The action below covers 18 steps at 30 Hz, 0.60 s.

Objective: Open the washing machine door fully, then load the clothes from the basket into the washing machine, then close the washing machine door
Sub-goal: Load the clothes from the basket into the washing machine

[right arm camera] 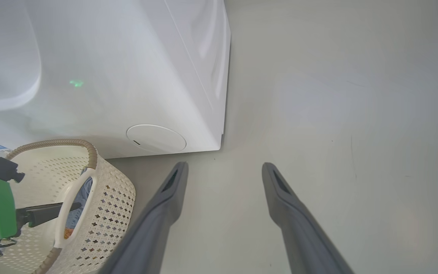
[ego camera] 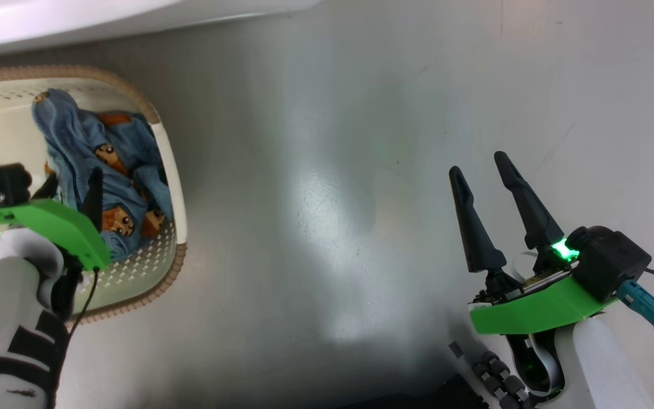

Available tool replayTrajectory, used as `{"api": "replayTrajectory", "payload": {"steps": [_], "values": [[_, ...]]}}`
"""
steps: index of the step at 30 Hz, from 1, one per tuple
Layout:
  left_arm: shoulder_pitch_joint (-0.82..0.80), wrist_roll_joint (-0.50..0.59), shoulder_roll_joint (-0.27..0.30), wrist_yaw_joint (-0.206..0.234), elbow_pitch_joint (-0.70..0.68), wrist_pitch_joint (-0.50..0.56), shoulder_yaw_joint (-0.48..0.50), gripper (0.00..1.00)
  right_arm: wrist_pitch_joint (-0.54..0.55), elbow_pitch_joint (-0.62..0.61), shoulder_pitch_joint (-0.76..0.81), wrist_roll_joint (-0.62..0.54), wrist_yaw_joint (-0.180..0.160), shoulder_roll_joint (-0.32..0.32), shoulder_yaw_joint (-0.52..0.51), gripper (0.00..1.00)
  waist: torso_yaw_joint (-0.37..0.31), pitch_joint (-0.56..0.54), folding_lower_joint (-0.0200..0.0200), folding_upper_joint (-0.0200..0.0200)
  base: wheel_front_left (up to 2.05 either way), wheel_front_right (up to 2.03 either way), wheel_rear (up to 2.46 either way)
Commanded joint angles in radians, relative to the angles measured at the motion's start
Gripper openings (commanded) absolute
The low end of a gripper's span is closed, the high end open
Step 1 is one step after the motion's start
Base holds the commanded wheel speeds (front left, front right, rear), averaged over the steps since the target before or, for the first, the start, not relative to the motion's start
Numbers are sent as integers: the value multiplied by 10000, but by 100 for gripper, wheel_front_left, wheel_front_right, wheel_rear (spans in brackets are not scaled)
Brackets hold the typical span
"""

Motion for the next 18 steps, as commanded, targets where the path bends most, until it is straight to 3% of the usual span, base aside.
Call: {"api": "replayTrajectory", "payload": {"steps": [1,13,14,15,16,17,18], "values": [[108,-261,324,-12,-21,-20,49,100,-48,-201,216,81,14,22,274,100,-46,110,0,0,0,0,0],[-490,-803,603,-13,521,258,-818,100,-48,-254,77,127,14,22,322,100,-97,383,0,0,0,0,0],[-574,-801,584,-13,601,265,-866,91,-48,-258,65,146,14,22,315,100,-95,386,0,0,0,0,0],[-645,-773,577,-13,708,291,-922,60,-48,-251,60,141,14,22,309,100,-92,380,0,0,0,0,0],[-715,-763,561,-13,781,262,-960,42,-48,-242,59,141,14,22,307,100,-88,372,0,0,0,0,0],[-776,-780,543,-13,834,179,-968,0,-48,-234,59,143,14,22,302,100,-86,358,0,0,0,0,0],[-810,-792,520,-13,911,175,-1006,0,-48,-229,58,142,14,22,291,100,-86,334,0,0,0,0,0]]}}
